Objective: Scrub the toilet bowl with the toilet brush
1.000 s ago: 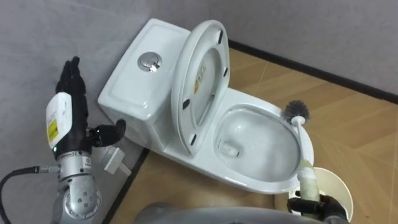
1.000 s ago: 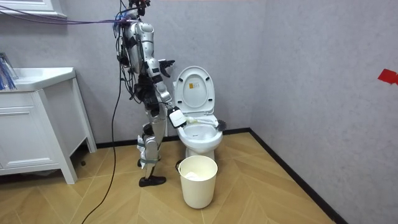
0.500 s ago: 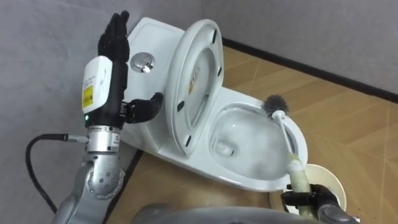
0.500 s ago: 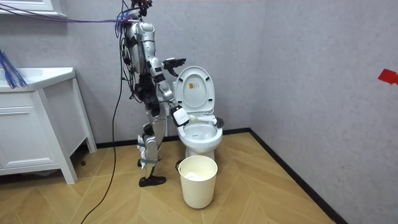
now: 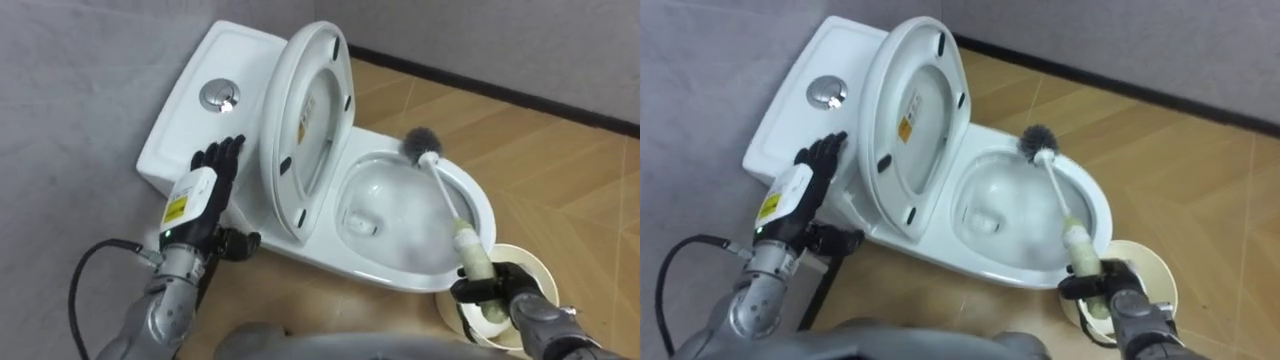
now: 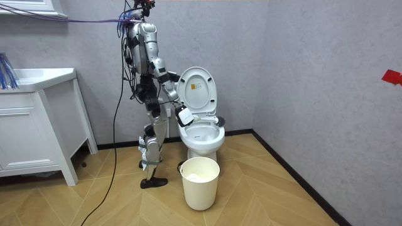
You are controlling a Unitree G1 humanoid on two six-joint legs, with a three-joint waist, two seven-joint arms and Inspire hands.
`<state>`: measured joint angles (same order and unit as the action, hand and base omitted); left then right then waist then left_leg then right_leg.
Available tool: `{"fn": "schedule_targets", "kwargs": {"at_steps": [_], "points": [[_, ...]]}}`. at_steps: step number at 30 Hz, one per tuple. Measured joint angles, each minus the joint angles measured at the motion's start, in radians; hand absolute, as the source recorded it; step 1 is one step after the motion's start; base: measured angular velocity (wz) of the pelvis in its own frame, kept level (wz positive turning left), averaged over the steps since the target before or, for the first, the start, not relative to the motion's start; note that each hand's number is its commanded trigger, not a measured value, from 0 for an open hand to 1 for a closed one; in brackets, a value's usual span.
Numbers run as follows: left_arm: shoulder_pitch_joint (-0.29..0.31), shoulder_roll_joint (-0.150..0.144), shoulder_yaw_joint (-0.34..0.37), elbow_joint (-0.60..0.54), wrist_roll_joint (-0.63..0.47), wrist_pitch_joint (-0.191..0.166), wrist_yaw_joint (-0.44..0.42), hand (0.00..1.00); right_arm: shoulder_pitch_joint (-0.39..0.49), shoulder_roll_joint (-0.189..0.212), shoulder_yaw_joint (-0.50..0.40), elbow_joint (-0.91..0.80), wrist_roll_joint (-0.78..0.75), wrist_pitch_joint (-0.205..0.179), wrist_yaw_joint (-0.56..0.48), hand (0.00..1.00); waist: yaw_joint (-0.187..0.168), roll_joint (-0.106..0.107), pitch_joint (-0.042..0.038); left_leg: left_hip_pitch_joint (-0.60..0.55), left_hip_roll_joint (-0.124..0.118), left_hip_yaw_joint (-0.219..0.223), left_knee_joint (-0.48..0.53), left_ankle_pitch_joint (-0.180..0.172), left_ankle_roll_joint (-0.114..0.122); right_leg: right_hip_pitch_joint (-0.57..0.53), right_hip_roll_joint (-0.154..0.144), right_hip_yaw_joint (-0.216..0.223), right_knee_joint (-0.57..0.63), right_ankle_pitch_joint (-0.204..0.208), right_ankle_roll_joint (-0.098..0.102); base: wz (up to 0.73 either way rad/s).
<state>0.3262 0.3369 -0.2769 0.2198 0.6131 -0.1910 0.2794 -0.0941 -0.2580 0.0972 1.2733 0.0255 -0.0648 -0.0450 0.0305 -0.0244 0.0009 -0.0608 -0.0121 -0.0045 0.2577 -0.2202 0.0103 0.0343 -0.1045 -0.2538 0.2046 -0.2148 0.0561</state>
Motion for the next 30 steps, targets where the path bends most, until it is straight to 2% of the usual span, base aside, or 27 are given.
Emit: {"fn": "schedule_targets", "kwargs": {"at_steps": [1,3,7,12,18,22,23,24,26,28,30], "points": [[0.0,0.01,0.0,0.008,0.023,-0.006,0.001,0.0,-0.003,-0.003,-0.001,0.0,-0.005,0.001,0.0,1.0,0.001,0.001,0.0003,0.0,0.0,0.0,0.0,0.0,0.0,0.0,0.001,0.0,-0.002,0.0,0.0,0.0],[-0.006,0.012,0.0,0.024,0.058,-0.009,0.005,0.0,-0.005,-0.011,-0.002,-0.002,-0.032,0.0,-0.003,1.0,0.002,0.007,0.0027,-0.005,0.0,0.0,0.0,0.0,0.0,-0.003,0.001,-0.001,-0.003,0.0,0.0,0.0],[-0.016,0.014,0.003,0.057,0.13,-0.013,0.035,0.0,0.002,-0.029,-0.004,-0.034,-0.048,0.0,-0.018,1.0,0.003,0.025,-0.0035,-0.033,0.001,0.002,-0.002,0.006,0.0,-0.033,0.002,0.0,-0.002,0.007,-0.002,-0.02],[-0.029,0.016,0.004,0.101,0.203,-0.011,0.072,0.0,0.037,-0.036,-0.003,-0.052,-0.082,0.0,-0.022,1.0,0.004,0.027,-0.0046,-0.036,0.002,0.001,-0.005,0.01,-0.001,-0.041,0.002,-0.001,-0.002,0.008,-0.003,0.0],[-0.078,0.022,0.002,0.142,0.225,-0.01,0.106,0.0,0.034,-0.057,-0.001,-0.095,-0.288,0.003,-0.069,1.0,0.007,0.022,-0.0036,-0.086,0.007,0.011,-0.004,0.028,-0.001,-0.095,0.002,0.001,0.011,0.02,-0.011,-0.01],[-0.107,0.054,0.002,0.156,0.225,-0.008,0.106,0.0,0.037,-0.072,0.046,-0.161,-0.438,0.035,-0.085,1.0,0.008,0.017,-0.0028,-0.114,0.016,0.017,0.001,0.036,-0.006,-0.128,0.01,0.001,0.017,0.03,-0.019,-0.06],[-0.119,0.064,0.002,0.157,0.227,-0.007,0.106,0.0,0.037,-0.075,0.074,-0.166,-0.499,0.046,-0.084,1.0,0.008,0.013,-0.0049,-0.125,0.018,0.016,0.002,0.04,-0.008,-0.14,0.013,0.001,0.019,0.032,-0.022,0.0],[-0.126,0.065,0.002,0.158,0.232,-0.004,0.107,0.0,0.039,-0.076,0.086,-0.171,-0.536,0.052,-0.083,1.0,0.008,0.019,-0.0079,-0.127,0.02,0.016,0.002,0.041,-0.009,-0.141,0.014,0.002,0.019,0.033,-0.023,0.0],[-0.141,0.065,0.0,0.158,0.264,0.011,0.121,0.0,0.082,-0.08,0.143,-0.226,-0.67,0.075,-0.082,1.0,0.017,0.012,-0.0045,-0.141,0.023,0.016,0.005,0.044,-0.011,-0.154,0.017,0.002,0.02,0.036,-0.027,0.0],[-0.155,0.065,0.0,0.159,0.287,0.016,0.132,0.0,0.136,-0.081,0.158,-0.283,-0.76,0.079,-0.082,1.0,0.021,0.01,-0.0028,-0.144,0.023,0.016,0.005,0.045,-0.012,-0.157,0.017,0.001,0.02,0.036,-0.027,0.0],[-0.156,0.066,0.0,0.171,0.296,0.018,0.143,0.0,0.179,-0.081,0.154,-0.329,-0.789,0.089,-0.085,1.0,0.023,0.009,-0.0022,-0.145,0.023,0.019,0.005,0.045,-0.012,-0.159,0.016,0.004,0.02,0.036,-0.027,0.0]]}}
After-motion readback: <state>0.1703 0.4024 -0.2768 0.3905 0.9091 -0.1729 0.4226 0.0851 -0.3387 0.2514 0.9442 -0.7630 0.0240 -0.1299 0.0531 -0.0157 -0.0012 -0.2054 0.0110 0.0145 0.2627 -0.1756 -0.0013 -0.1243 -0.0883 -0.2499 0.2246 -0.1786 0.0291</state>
